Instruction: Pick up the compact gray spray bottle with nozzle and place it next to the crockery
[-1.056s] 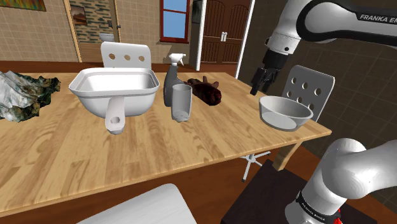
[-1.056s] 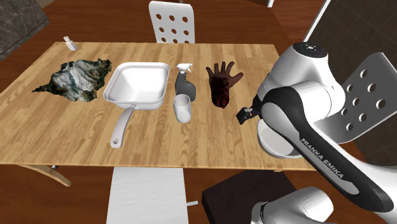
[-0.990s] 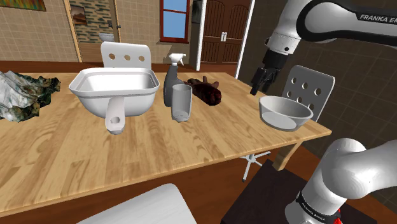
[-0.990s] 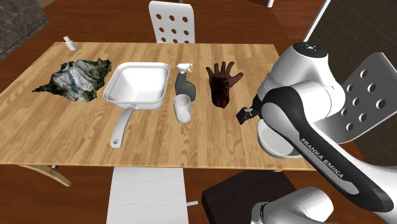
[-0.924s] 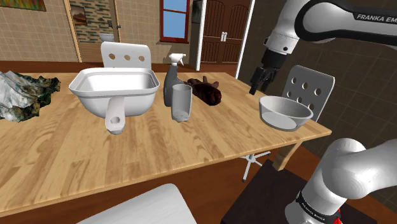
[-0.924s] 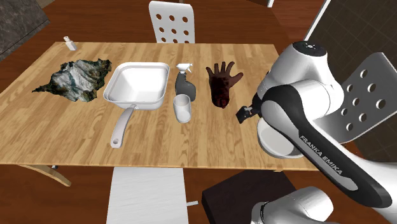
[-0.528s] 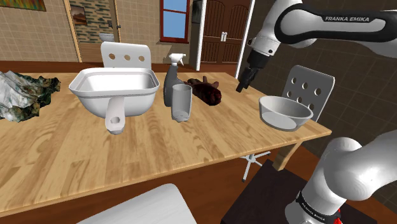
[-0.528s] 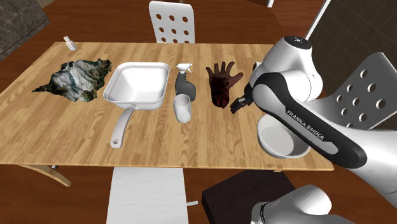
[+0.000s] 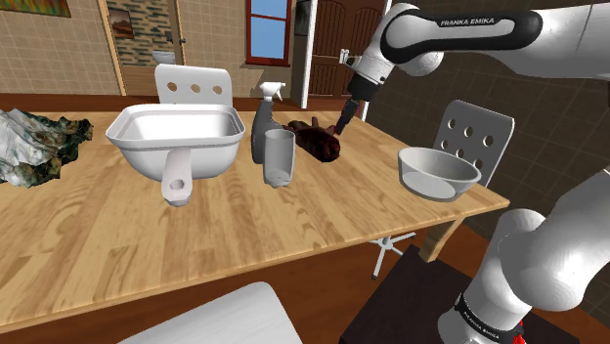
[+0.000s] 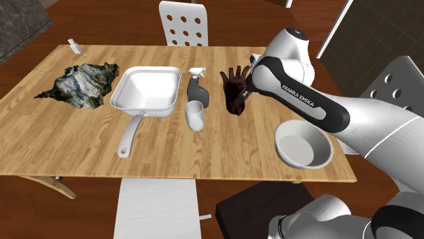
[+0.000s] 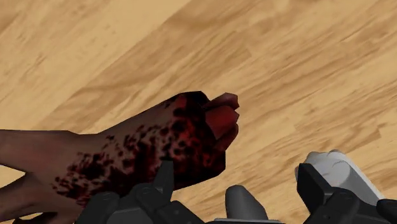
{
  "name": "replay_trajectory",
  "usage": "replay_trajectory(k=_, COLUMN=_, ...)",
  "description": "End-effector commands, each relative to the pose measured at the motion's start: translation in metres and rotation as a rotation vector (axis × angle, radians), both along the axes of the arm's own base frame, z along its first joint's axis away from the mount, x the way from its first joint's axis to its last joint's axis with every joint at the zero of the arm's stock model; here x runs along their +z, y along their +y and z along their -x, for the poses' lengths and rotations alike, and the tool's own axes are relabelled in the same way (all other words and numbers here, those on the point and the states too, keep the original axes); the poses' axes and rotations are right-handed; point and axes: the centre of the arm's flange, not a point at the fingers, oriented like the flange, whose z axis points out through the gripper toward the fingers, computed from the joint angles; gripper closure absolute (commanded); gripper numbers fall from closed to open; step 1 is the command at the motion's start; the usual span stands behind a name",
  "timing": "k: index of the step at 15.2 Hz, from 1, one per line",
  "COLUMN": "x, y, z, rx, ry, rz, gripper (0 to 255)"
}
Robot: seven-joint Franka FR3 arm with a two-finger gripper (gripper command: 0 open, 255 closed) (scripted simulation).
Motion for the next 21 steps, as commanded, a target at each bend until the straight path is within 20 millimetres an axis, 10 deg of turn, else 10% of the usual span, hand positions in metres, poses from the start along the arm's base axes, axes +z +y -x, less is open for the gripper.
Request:
replay_trajectory(k=1, x=-0.001, y=0.009, z=-0.025, rx=0.094, ry=-0.032, rz=-0.011, gripper=0)
replay_trajectory(k=12, x=0.008, y=0.077, z=-0.136, rx=0.576, ry=-0.192, rz=-0.077, gripper=0)
replay_trajectory(k=21, x=-0.026, y=0.100, z=-0.148, rx=0.594, ry=-0.198, rz=-0.079, gripper=0)
